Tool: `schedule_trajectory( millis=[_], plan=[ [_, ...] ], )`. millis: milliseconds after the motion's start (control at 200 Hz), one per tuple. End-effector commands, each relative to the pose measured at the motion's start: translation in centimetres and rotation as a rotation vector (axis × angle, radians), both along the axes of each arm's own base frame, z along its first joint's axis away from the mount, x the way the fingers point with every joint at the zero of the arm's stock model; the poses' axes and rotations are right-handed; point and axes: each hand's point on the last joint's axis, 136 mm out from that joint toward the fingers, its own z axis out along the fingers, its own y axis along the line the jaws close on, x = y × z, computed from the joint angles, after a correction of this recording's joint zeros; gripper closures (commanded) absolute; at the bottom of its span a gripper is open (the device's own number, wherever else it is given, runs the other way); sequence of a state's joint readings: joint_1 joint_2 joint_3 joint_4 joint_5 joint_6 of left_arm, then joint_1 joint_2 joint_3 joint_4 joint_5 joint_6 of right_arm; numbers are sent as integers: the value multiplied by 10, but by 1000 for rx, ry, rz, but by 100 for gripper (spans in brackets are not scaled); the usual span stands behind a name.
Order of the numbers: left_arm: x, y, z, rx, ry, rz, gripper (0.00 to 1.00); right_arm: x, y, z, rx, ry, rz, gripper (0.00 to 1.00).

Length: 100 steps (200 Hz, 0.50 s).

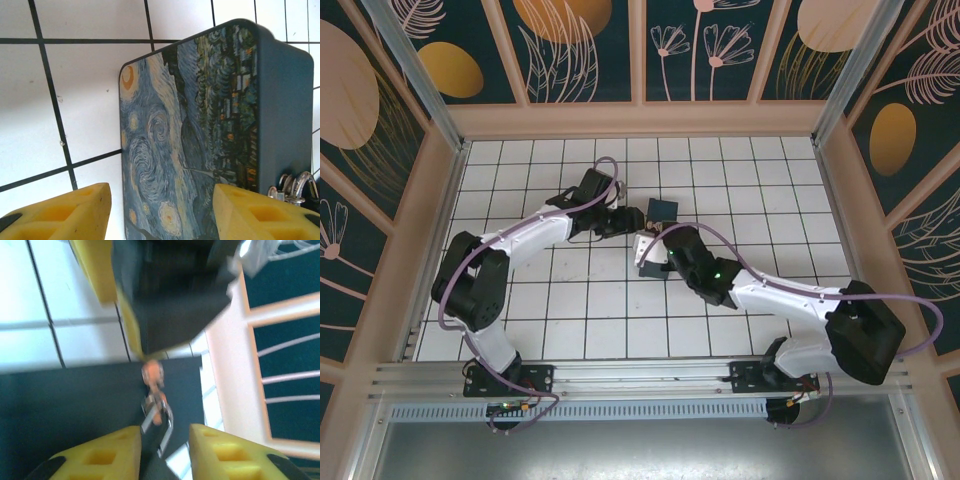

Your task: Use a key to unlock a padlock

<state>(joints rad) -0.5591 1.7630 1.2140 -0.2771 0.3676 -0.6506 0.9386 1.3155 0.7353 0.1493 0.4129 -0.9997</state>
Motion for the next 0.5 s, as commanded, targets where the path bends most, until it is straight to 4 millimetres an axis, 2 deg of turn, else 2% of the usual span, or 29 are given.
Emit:
schedule_trajectory(
  millis=[0, 70, 180, 255, 365, 430, 495],
  plan=[
    [-7, -5, -9, 9, 43, -26, 44, -23, 20, -2, 73, 137, 82, 63],
    [-5, -4, -9, 11, 44, -16, 44, -25, 22, 8, 121, 163, 65, 62],
    [-2, 0, -8, 24, 39, -5, 44, -27, 20, 38, 253, 218, 24, 60],
    [0, 0, -5, 28, 31, -6, 44, -22, 15, 68, 414, 290, -40, 59],
    [3, 0, -2, 33, 26, -10, 44, -11, 0, 96, 664, 411, -165, 50],
    [3, -1, -3, 35, 30, -11, 44, 3, -14, 95, 797, 514, -290, 49],
    [5, -2, -3, 35, 32, -9, 44, 21, -35, 82, 931, 638, -465, 50]
  ],
)
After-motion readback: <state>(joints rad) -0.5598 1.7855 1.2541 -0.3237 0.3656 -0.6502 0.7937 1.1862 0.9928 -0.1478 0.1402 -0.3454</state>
